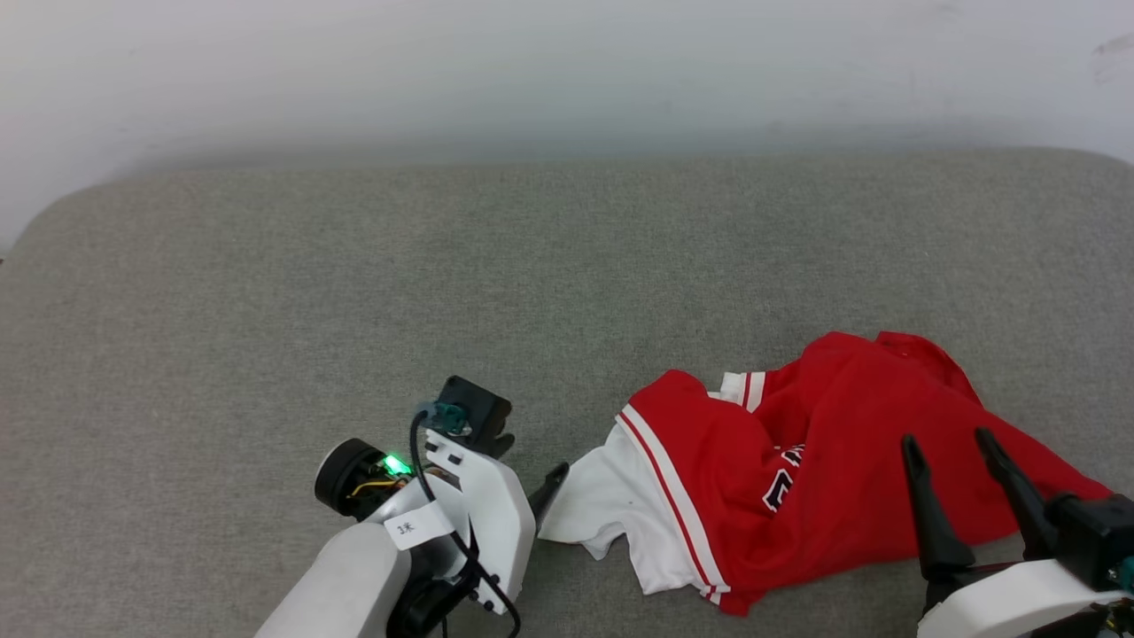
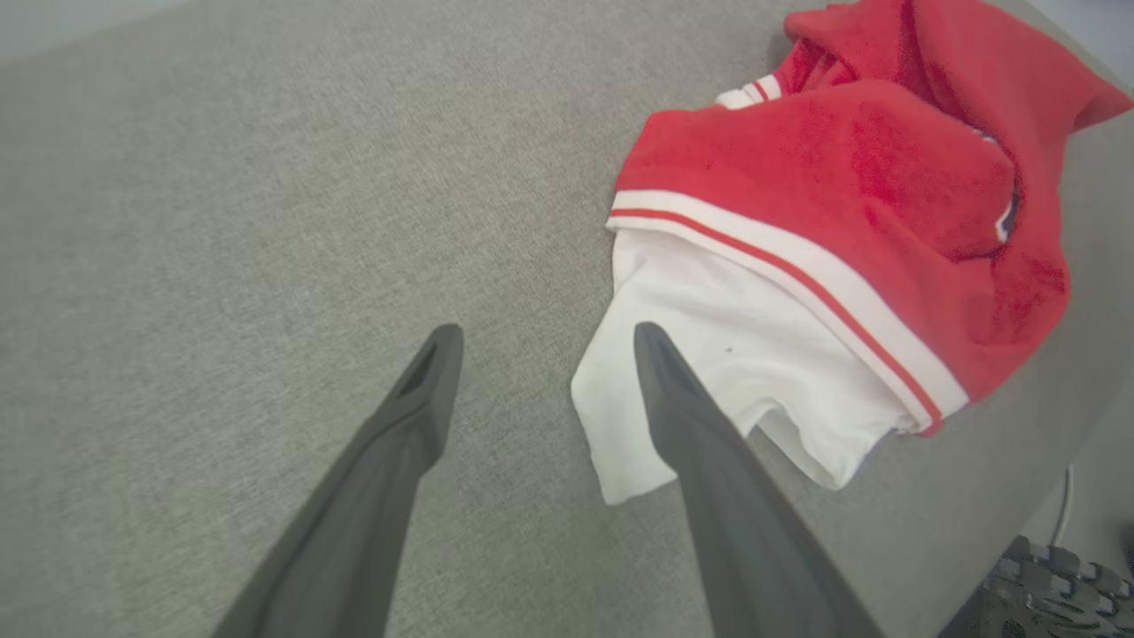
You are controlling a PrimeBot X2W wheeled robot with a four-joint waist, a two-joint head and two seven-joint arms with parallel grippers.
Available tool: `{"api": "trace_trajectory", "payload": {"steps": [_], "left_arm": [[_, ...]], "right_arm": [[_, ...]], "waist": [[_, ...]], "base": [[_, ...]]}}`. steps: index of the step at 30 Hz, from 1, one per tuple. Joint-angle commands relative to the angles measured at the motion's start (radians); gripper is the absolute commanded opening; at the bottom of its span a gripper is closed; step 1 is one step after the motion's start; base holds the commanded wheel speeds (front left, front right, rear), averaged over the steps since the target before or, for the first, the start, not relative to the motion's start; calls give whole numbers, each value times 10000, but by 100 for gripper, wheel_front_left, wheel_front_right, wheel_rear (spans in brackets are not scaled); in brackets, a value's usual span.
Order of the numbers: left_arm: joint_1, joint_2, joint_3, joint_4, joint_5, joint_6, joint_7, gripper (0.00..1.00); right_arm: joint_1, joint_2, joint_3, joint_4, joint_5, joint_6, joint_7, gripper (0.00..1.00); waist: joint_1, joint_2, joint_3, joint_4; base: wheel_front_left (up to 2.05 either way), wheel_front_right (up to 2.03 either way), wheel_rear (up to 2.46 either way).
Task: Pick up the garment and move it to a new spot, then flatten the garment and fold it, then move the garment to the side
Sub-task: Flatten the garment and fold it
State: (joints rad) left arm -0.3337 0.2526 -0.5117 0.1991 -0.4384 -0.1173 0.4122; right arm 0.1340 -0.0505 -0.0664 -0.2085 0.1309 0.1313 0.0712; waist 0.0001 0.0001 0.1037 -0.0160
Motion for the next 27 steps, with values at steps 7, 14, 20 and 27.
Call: {"api": "trace_trajectory", "payload": {"steps": [7,14,20,27], "left_arm": [[-664,301,-976,583,-491,-112,1799,100],[-790,545,-2262,943,-939,-147,2831,0],[-1297,851,-2069,776,-784,-63,1615,0],[-1092,1529,-905,396,-854,765,287,0]], "right_arm": [[-503,5,89,418,163,-9,-294,100],[-758,5,51,839,367,-9,-482,100],[-742,5,-45,1185,548,-9,-549,100],[-646,7,-203,1435,634,-9,-545,100]], "waist": [[-1,-1,832,-503],[-1,-1,1087,-742],[-1,-1,941,-641],[-1,-1,579,-279]], "base": [[0,0,0],[0,0,0],[0,0,0],[0,0,0]]}}
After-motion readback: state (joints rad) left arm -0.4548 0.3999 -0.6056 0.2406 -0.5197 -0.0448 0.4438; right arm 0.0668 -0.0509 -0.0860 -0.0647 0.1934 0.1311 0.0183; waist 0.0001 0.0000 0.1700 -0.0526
